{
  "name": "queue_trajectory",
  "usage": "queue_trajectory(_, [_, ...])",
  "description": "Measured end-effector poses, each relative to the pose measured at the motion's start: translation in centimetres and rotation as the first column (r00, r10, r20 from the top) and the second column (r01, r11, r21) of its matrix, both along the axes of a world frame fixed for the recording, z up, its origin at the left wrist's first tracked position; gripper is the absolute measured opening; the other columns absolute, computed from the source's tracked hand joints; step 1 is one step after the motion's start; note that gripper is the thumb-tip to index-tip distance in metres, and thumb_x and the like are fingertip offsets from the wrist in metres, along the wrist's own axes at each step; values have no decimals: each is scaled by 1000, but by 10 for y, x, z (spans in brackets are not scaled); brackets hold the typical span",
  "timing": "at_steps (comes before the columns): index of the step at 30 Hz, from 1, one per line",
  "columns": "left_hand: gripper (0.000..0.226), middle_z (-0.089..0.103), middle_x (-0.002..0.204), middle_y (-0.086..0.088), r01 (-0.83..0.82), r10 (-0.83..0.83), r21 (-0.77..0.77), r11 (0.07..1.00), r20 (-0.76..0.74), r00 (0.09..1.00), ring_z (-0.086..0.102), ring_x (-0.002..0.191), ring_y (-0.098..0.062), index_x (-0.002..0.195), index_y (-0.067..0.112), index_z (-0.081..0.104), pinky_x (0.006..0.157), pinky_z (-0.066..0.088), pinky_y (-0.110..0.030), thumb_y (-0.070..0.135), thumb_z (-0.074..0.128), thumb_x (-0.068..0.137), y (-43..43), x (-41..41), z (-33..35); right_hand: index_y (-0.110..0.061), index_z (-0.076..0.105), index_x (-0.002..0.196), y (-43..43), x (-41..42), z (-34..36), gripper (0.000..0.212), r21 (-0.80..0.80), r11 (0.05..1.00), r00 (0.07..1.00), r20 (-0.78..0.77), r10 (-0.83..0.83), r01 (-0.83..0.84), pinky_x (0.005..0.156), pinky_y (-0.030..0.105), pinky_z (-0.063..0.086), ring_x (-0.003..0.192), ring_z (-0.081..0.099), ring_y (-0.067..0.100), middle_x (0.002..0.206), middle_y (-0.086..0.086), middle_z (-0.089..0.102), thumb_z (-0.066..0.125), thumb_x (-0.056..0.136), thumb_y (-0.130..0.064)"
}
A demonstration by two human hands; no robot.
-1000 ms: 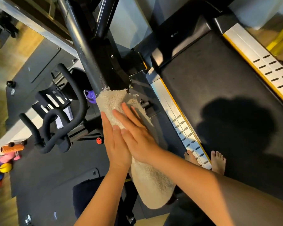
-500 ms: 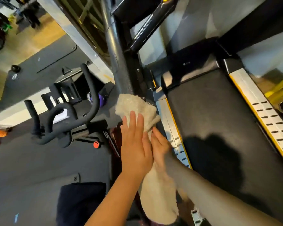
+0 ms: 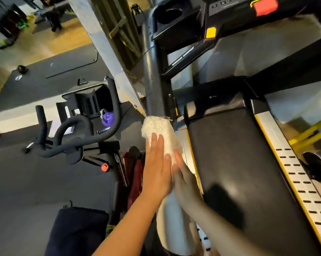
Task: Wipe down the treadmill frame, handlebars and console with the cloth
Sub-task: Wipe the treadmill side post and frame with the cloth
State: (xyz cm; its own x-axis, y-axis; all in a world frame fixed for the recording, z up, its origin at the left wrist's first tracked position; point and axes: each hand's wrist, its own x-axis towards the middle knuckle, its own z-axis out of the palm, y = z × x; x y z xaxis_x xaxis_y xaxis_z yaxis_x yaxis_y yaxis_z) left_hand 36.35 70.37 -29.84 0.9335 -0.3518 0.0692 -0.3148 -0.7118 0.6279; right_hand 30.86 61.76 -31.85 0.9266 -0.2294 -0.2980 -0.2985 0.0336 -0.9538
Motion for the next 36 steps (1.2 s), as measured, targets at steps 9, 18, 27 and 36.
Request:
queue_trajectory(9, [64, -11, 165, 1, 99, -120, 272, 957, 60, 991, -23, 149, -15, 158, 17, 1, 121, -12, -35, 35, 19, 99, -5, 9, 10, -60, 29, 136, -7, 19, -5, 36, 85, 996, 1000, -14, 0, 1, 105, 14, 32, 125, 40, -14, 139, -31, 41, 26, 102, -48])
queue_trajectory(18, [67, -7, 166, -6, 165, -250, 444, 881, 141, 958, -25, 148, -17, 157, 11, 17, 118, -21, -34, 24, 42, 97, -34, 52, 16, -17, 69, 109, -16, 45, -20, 30, 360, 919, 979, -174, -104, 161, 69, 16, 52, 91, 69, 8, 94, -1, 74, 45, 102, -34])
queue_trajectory(27, [57, 1, 166, -8, 213, -258, 315, 925, 107, 960, -11, 152, -22, 153, 17, 31, 122, -9, -38, 36, 36, 100, -14, -5, 13, -33, 65, 111, -8, 6, -23, 29, 12, 1000, 993, -114, 28, -27, 81, 15, 46, 98, 64, 3, 104, -13, 70, 50, 95, -51])
queue_trajectory(36, [58, 9, 166, 1, 259, -326, 383, 887, 120, 938, -10, 152, -17, 152, 25, 35, 121, -13, -35, 33, 48, 96, -26, 32, 25, -11, 55, 121, -22, 41, -17, 33, 181, 983, 998, -59, 20, -9, 60, 4, 47, 88, 58, 6, 103, 6, 62, 28, 106, -22])
